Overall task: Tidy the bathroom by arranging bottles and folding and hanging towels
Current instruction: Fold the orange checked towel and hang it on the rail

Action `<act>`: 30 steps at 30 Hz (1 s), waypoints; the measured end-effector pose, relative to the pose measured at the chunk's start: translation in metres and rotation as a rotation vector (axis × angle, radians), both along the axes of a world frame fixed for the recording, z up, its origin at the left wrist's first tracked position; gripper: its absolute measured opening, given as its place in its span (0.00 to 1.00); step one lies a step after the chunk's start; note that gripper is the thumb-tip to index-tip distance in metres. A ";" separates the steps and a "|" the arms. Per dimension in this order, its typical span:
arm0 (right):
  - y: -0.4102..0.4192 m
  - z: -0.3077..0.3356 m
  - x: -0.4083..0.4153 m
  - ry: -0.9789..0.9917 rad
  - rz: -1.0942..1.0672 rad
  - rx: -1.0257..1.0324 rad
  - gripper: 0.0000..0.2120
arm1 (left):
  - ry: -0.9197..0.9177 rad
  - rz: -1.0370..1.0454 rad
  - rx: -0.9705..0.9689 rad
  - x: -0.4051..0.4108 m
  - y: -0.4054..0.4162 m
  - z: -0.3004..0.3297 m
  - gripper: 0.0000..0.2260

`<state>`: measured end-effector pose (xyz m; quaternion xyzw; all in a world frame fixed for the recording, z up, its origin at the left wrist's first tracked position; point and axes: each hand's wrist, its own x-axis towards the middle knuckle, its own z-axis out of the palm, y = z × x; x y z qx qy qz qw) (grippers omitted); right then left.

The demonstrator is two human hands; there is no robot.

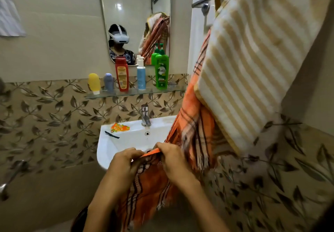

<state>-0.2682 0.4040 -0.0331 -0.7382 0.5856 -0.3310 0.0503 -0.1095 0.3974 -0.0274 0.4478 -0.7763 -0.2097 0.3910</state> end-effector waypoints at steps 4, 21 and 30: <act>-0.006 -0.025 0.014 0.035 0.024 0.151 0.13 | -0.023 -0.009 0.178 0.021 -0.010 -0.019 0.13; -0.032 -0.096 0.077 0.193 0.134 0.746 0.17 | -0.479 -0.164 0.552 0.075 -0.068 -0.086 0.12; -0.017 -0.152 0.113 -0.421 0.040 1.075 0.20 | -0.609 -0.221 0.721 0.086 -0.092 -0.102 0.11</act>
